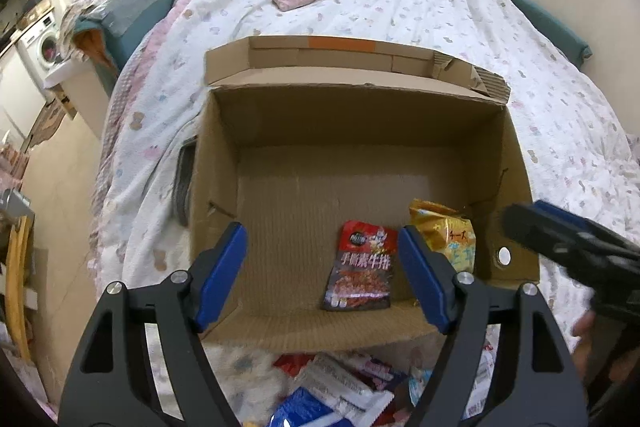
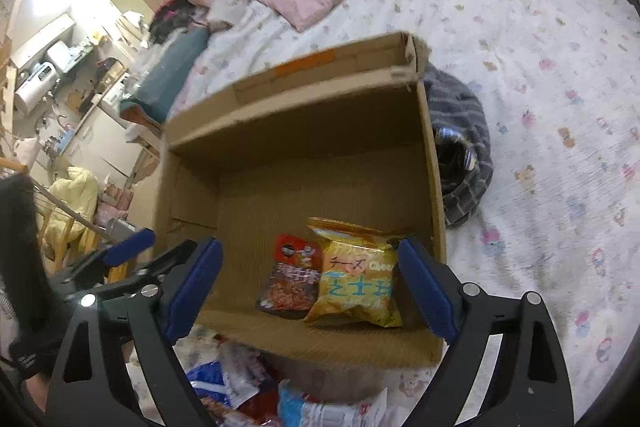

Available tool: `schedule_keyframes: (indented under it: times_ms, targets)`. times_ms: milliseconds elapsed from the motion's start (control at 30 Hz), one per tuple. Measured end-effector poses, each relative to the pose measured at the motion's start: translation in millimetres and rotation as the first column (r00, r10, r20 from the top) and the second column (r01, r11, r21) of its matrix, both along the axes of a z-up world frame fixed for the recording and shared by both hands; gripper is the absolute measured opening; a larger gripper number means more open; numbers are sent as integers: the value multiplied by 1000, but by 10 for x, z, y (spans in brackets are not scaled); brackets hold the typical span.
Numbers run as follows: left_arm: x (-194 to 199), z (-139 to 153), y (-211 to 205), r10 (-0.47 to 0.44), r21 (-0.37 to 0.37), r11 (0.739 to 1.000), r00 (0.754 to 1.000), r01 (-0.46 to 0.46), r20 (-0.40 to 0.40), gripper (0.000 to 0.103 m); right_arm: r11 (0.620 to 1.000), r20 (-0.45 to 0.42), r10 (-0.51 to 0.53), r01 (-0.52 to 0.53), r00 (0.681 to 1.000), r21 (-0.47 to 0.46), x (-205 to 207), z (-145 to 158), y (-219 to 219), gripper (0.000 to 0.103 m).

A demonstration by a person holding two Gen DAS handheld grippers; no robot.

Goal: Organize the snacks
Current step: 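Withdraw both tools from the box back toward the snack pile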

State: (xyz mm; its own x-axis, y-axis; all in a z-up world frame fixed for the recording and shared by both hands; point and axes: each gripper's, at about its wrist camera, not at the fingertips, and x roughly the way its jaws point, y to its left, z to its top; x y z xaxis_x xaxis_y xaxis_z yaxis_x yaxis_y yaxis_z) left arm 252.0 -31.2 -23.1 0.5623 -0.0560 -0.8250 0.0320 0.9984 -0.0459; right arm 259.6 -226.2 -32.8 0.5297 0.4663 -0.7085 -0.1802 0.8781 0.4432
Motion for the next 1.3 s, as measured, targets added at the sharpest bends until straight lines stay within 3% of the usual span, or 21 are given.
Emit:
schedule_keyframes:
  times_ms: [167,233,267,400,533,600,933,1300]
  targets:
    - [-182,152,46,59,11,998,998,-59,-34,75,1000,37,21,-21,999,17,-512,334,-133,92]
    - [-282,225,49,99,12,995,995,-99,-27,75,1000,56,-15,14,998,18,-749,394,-262,97]
    - [-368,284,45,136,6,991,991,-136,-19,75,998,59,-54,53,997,33,-887,402,-368,103]
    - [-665,487,9,214,-8,977,973,-214,89,75,993,52,-108,105,993,45,-1203,357,-567,103]
    - [-831,457,-2,296,-77,953,955,-293,21,77,999,57,-41,41,998,0,-1411,314,-545,103]
    - [-908,398,-30,329,-80,941,944,-328,-7,85,1000,52,-28,28,998,7,-1466,287,-580,103]
    - [-1209,292,-115,430,22,903,899,-429,-84,85,999,62,32,-34,998,24,-1511,282,-775,103]
    - [-1281,74,-28,446,81,895,888,-439,-111,85,998,44,32,-34,998,54,-1442,279,-804,103]
